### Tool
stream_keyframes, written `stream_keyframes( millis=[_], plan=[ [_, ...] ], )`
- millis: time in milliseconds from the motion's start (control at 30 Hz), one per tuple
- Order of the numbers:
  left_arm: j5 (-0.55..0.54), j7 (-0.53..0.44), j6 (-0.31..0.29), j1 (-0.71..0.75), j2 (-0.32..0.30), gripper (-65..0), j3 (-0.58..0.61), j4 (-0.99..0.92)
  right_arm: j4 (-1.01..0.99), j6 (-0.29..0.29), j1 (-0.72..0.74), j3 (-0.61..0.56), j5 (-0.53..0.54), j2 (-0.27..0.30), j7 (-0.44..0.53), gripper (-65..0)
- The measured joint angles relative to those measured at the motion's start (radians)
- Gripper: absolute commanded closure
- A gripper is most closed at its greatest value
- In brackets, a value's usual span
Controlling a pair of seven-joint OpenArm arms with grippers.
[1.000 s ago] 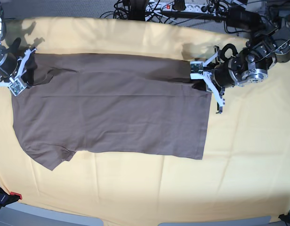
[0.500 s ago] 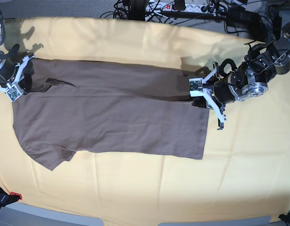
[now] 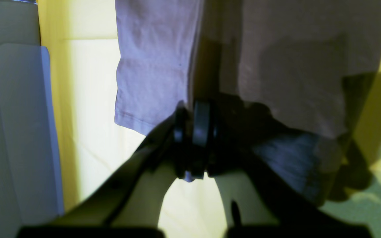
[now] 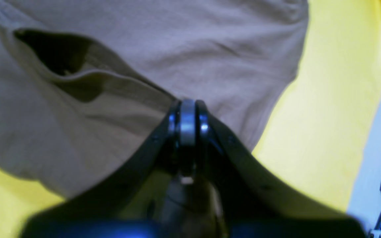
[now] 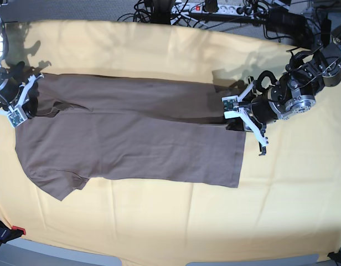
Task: Fold the T-shirt properly
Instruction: 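Release and regrasp the shoulder edge with both grippers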
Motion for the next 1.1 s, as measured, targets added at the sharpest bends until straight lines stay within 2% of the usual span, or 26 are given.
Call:
stream_keyframes(
  millis=[67,100,133,200,300,400,500,533,600,733,800,1033,1100],
  plan=[
    [0.018,0.019,-0.001,-0.008,0.0,-22.2,0.0,0.0,0.0,0.042,0.023,-0.002,-0.003,0.001,-0.005,-31.9],
    [0.017,0.031,-0.004,-0.022,-0.001,-27.2,0.003,0.0,0.001,0.049,0.034,-0.002,0.005,0.006,-0.016,-36.2],
    [0.011,0.037,-0.009,-0.036,-0.005,-29.3,0.004,0.0,0.001,0.068,0.047,-0.002,0.005,0.016,-0.032,-37.9],
    [-0.011,0.036,-0.018,-0.072,-0.022,-29.5,0.003,0.0,0.015,0.114,0.067,-0.001,0.051,0.047,-0.098,-37.8],
    [-0.047,0.038,-0.084,-0.118,-0.056,-29.5,0.003,0.0,0.074,0.145,0.069,-0.001,0.166,0.105,-0.237,-37.7],
    [-0.127,0.036,-0.207,-0.14,-0.08,-29.5,0.003,0.002,0.14,0.154,0.067,-0.001,0.323,0.137,-0.433,-37.7],
    [-0.203,0.04,-0.352,-0.14,-0.098,-29.5,0.003,0.019,0.195,0.158,0.064,-0.001,0.462,0.144,-0.574,-37.4],
    [-0.232,0.037,-0.386,-0.138,-0.103,-29.5,0.003,0.027,0.204,0.159,0.058,-0.001,0.486,0.145,-0.602,-37.2],
    [-0.249,0.032,-0.412,-0.126,-0.113,-29.5,0.003,0.039,0.208,0.16,0.025,-0.001,0.502,0.153,-0.635,-37.2],
    [-0.243,0.037,-0.417,-0.101,-0.14,-29.5,0.003,0.038,0.206,0.159,-0.08,-0.001,0.412,0.153,-0.632,-37.3],
    [-0.241,0.037,-0.417,-0.097,-0.138,-29.5,0.003,0.037,0.206,0.161,-0.126,-0.002,0.329,0.152,-0.592,-37.3],
    [-0.241,0.037,-0.417,-0.09,-0.135,-29.5,0.003,0.037,0.205,0.16,-0.249,0.0,0.007,0.154,-0.309,-37.3],
    [-0.241,0.037,-0.417,-0.087,-0.135,-29.5,0.003,0.037,0.188,0.158,-0.271,-0.001,-0.055,0.152,-0.236,-37.3]
  ],
)
